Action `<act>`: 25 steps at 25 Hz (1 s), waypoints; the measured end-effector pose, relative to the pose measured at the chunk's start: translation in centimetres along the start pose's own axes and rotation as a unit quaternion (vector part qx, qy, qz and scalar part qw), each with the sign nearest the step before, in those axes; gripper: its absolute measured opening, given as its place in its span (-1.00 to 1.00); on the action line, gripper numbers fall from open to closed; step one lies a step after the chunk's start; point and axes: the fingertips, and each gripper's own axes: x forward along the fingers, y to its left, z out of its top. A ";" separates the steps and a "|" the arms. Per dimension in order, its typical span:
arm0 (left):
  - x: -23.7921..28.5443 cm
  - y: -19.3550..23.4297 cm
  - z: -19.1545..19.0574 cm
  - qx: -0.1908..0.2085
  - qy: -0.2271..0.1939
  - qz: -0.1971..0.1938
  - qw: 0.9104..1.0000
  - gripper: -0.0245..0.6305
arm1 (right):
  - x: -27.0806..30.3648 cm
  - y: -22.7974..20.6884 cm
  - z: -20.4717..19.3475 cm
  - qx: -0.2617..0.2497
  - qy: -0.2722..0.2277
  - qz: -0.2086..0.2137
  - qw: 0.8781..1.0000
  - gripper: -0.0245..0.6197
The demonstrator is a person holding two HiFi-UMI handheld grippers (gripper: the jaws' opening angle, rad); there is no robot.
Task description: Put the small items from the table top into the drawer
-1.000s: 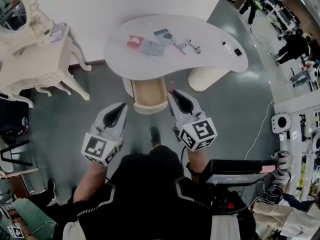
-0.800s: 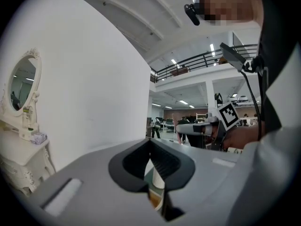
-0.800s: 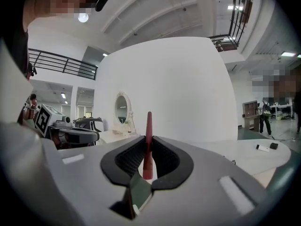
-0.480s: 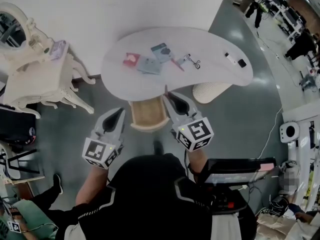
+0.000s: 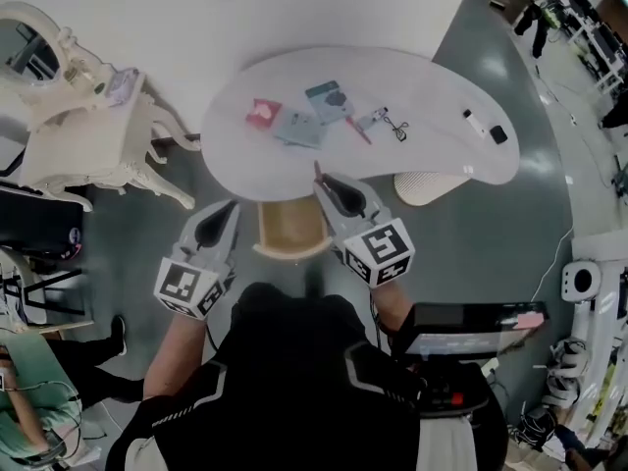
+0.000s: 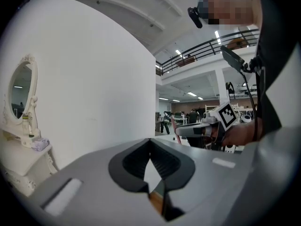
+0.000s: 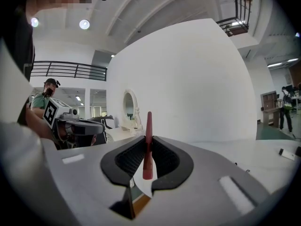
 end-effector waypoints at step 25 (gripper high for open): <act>1.5 3.5 -15.7 -0.084 0.115 0.020 0.990 -0.93 | 7.3 1.1 -18.4 -0.066 0.226 0.107 0.966 -0.77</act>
